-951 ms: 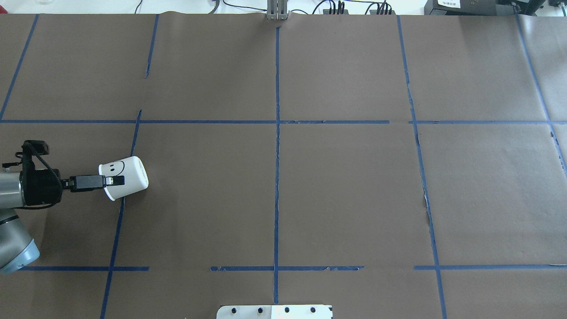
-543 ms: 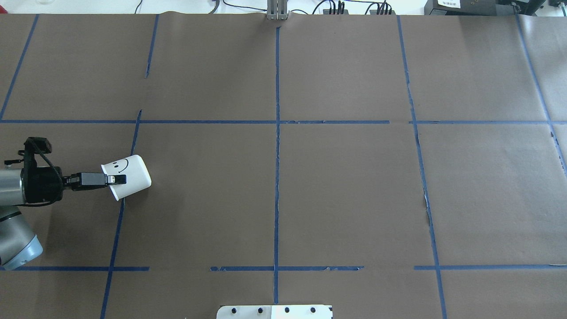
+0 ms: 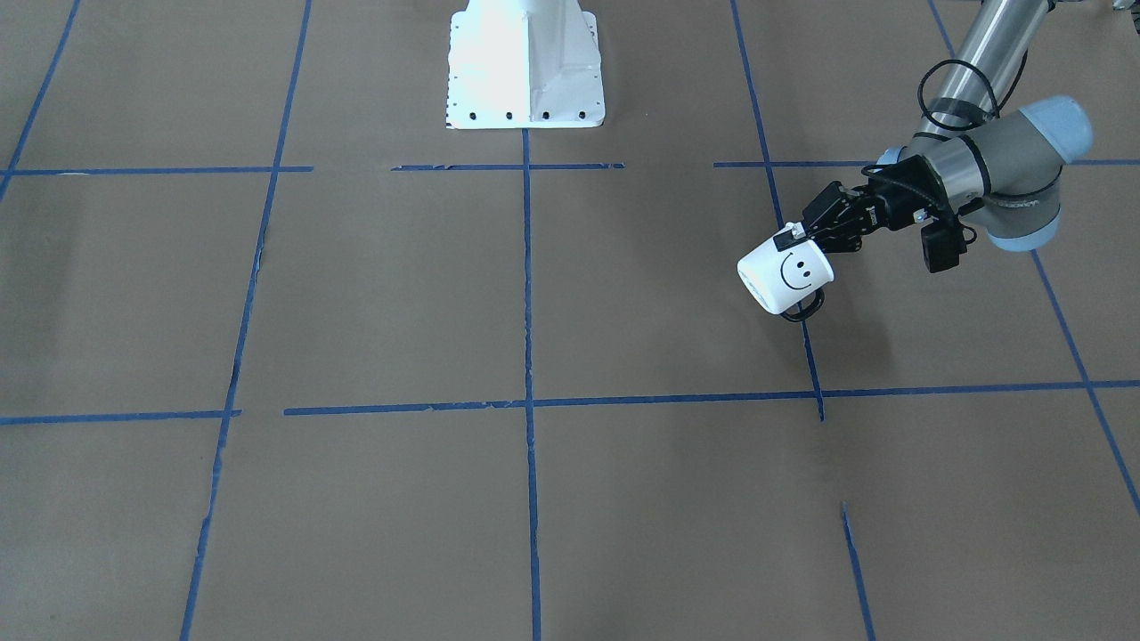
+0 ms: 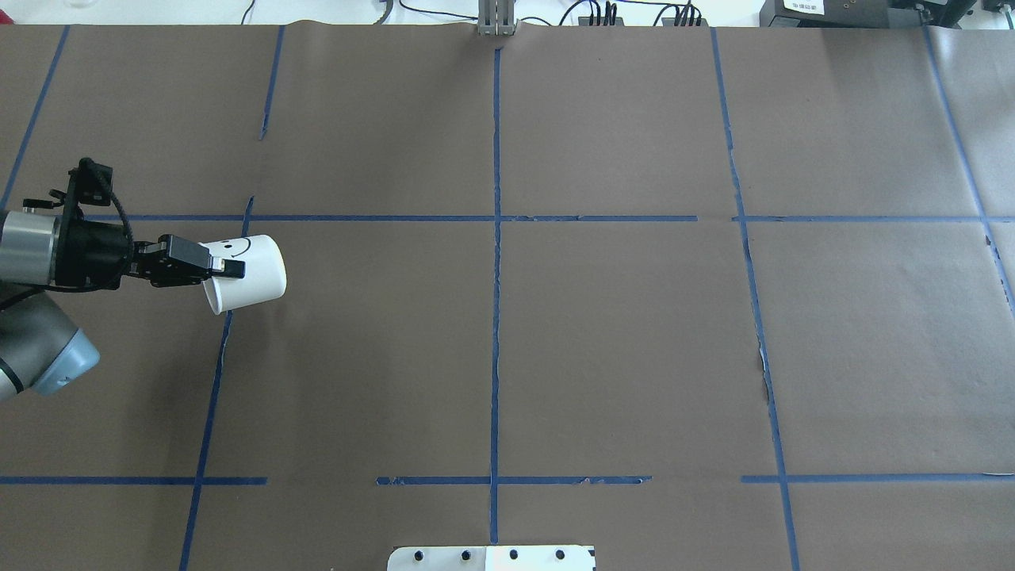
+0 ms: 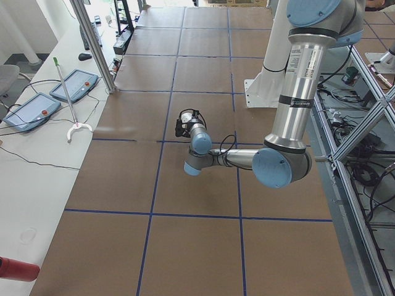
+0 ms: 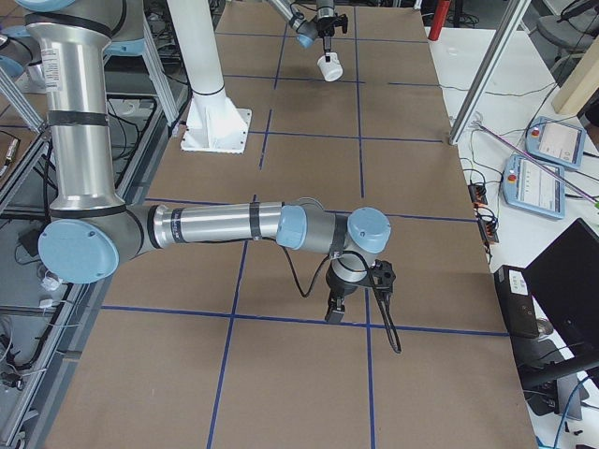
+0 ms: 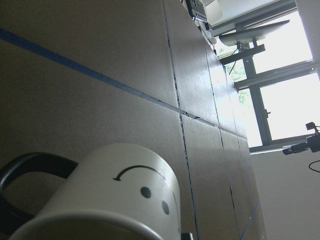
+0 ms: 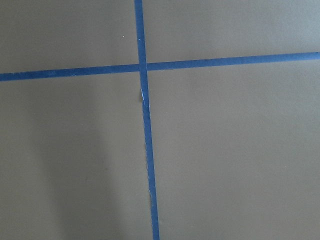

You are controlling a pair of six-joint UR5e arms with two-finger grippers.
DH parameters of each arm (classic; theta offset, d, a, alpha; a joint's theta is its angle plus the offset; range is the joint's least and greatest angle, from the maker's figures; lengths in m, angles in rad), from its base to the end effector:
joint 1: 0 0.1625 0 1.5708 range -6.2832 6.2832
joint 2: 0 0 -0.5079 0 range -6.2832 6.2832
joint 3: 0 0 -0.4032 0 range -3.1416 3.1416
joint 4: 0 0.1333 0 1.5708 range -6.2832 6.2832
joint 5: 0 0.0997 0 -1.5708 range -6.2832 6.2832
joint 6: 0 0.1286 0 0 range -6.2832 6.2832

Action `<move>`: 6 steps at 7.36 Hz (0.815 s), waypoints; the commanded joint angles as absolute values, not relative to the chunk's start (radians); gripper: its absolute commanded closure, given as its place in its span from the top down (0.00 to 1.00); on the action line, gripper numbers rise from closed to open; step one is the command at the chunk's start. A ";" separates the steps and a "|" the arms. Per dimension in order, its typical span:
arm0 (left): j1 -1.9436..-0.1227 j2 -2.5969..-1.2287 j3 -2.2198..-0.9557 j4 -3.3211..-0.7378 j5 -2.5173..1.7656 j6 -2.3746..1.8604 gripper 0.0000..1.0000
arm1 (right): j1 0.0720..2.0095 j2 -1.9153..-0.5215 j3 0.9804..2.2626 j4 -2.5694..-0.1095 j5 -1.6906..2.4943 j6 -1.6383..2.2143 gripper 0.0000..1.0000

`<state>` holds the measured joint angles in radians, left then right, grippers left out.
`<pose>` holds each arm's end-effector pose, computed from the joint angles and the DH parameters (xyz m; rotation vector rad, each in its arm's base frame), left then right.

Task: Flip mug
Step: 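Carry the mug toward the table centre, rotating it opening-up with the left gripper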

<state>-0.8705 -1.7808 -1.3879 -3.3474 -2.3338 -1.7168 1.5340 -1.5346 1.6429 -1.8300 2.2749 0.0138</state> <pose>0.3375 -0.4693 0.5299 0.0959 1.7361 -0.0568 0.0315 -0.5045 0.7384 -0.1623 -0.6988 0.0311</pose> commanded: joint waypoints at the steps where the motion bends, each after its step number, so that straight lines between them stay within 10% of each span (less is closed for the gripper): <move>1: -0.900 -1.802 -1.555 -3.039 -2.444 -1.715 0.00 | 1.534 -1.535 1.643 -1.830 2.275 0.014 1.00; 6: -0.741 -2.205 -1.620 -2.079 -2.343 -1.591 0.00 | 1.534 -1.534 1.643 -1.830 2.275 0.014 1.00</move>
